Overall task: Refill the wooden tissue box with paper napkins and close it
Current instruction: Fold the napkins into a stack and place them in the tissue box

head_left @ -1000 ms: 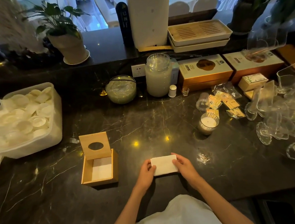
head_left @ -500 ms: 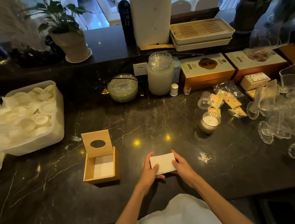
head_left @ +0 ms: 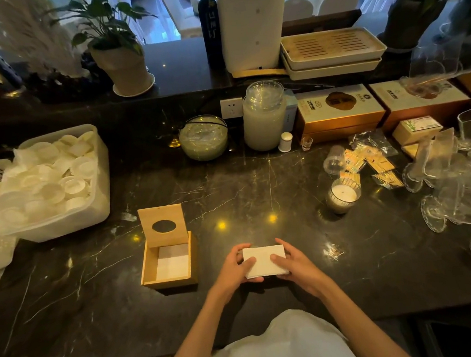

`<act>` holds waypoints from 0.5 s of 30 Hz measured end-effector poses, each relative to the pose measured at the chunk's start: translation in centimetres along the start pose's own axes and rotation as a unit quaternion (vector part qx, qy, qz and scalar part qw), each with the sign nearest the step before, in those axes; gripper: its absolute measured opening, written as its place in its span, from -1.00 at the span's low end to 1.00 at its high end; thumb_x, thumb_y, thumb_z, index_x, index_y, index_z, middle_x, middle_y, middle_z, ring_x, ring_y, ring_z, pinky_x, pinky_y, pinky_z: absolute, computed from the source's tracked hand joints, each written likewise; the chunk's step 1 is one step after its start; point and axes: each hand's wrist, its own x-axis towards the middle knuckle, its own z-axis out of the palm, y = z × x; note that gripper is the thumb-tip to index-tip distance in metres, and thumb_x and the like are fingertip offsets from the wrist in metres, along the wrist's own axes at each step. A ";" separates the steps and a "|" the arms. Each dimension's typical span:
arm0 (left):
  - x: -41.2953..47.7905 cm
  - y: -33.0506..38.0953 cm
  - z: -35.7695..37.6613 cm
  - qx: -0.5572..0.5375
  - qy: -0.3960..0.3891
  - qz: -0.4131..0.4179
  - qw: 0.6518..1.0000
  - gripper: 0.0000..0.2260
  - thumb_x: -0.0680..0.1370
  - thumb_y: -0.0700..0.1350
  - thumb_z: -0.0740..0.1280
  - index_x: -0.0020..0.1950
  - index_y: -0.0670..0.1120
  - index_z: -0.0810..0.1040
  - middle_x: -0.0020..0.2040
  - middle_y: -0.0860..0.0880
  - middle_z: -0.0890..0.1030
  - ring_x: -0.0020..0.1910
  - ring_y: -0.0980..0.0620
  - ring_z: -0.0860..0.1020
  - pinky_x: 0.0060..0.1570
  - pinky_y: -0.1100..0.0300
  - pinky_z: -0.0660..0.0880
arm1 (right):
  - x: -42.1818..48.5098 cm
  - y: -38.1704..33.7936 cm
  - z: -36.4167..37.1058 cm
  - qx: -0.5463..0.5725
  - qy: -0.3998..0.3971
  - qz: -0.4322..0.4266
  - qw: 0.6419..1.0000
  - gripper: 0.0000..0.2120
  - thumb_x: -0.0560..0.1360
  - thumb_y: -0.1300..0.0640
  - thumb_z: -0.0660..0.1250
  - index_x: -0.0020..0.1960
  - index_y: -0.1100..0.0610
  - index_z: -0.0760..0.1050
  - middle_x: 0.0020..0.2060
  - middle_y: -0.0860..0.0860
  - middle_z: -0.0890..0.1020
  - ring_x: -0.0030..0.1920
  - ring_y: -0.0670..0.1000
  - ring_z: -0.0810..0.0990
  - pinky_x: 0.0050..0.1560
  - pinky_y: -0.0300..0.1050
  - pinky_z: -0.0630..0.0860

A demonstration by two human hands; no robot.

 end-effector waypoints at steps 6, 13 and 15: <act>-1.2 0.8 -2.3 0.015 0.015 0.010 1.000 -0.74 0.58 -0.21 0.36 0.25 -0.10 0.46 0.24 -0.12 0.57 0.14 -0.06 0.63 -0.06 0.01 0.68 | -0.3 -1.4 0.7 -0.068 -0.002 -0.021 0.997 -0.51 0.49 0.17 0.44 0.39 0.04 0.43 0.17 0.07 0.61 0.14 0.05 0.63 0.08 0.03 0.65; -3.5 3.0 -5.8 0.009 0.014 0.026 1.000 -0.80 0.57 -0.23 0.37 0.17 -0.08 0.50 0.18 -0.09 0.59 0.11 -0.02 0.63 -0.09 0.06 0.68 | -0.3 -3.8 3.8 -0.142 -0.001 -0.042 0.989 -0.61 0.48 0.12 0.46 0.28 0.00 0.50 0.13 0.02 0.64 0.11 0.00 0.63 -0.02 -0.09 0.67; -4.0 3.5 -7.4 0.008 0.013 0.028 0.999 -0.81 0.57 -0.23 0.37 0.14 -0.06 0.50 0.17 -0.09 0.59 0.11 -0.02 0.63 -0.12 0.08 0.68 | -0.2 -4.5 5.3 -0.160 -0.004 -0.045 0.986 -0.61 0.48 0.12 0.46 0.28 -0.01 0.50 0.11 0.02 0.64 0.09 0.00 0.64 -0.02 -0.08 0.67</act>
